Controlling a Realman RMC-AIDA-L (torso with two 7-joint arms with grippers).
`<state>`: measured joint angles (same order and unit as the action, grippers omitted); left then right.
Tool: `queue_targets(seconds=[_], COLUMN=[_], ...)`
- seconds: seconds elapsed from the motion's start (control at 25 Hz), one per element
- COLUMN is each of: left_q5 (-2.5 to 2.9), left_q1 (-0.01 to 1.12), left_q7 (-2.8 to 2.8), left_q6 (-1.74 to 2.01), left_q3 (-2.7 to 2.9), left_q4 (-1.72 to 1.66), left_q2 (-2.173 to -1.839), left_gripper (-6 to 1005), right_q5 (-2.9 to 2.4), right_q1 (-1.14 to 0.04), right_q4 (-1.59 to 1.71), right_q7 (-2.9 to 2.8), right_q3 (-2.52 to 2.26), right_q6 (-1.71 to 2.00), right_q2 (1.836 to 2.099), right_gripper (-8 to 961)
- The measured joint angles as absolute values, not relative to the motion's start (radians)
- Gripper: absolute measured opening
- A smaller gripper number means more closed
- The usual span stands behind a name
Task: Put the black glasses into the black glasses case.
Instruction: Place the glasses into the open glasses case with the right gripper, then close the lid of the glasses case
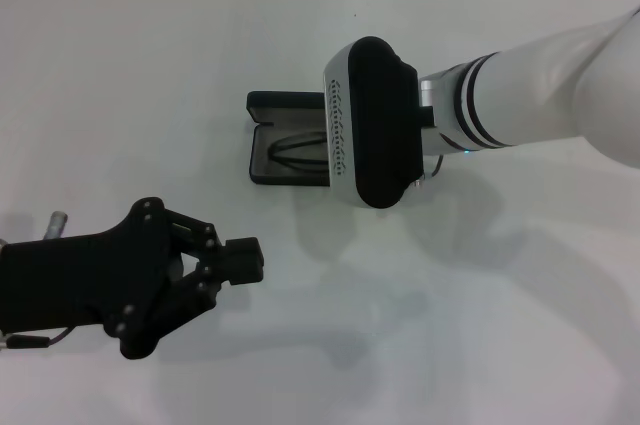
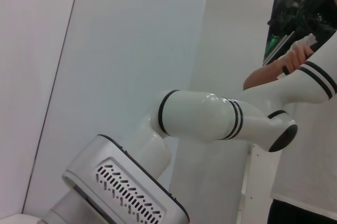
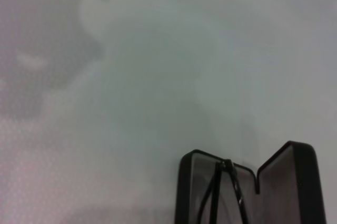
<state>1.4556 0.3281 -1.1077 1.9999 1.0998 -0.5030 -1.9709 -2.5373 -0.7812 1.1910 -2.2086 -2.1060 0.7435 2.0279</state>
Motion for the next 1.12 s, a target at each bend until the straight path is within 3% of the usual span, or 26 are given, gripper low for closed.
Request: queue_targets(seconds=[0.72, 1.12], left_q5=[1.456, 1.457], left_q1=[0.333, 0.34], left_q7=[-1.107, -1.128], left_q6=[1.994, 1.984], left_q3=[1.1, 0.974], left_q4=[-0.502, -0.509], left_q2=[-1.971, -1.968], left_gripper=[49, 49], right_q5=[-2.536, -2.412], right_q1=[-0.765, -0.474], right_q4=[1.201, 1.564], right_q7=[-2.209, -2.202], right_q3=[-2.106, -1.997], right_q6=[0.736, 0.84], right_q2=[2.028, 2.026], right_gripper=[149, 165])
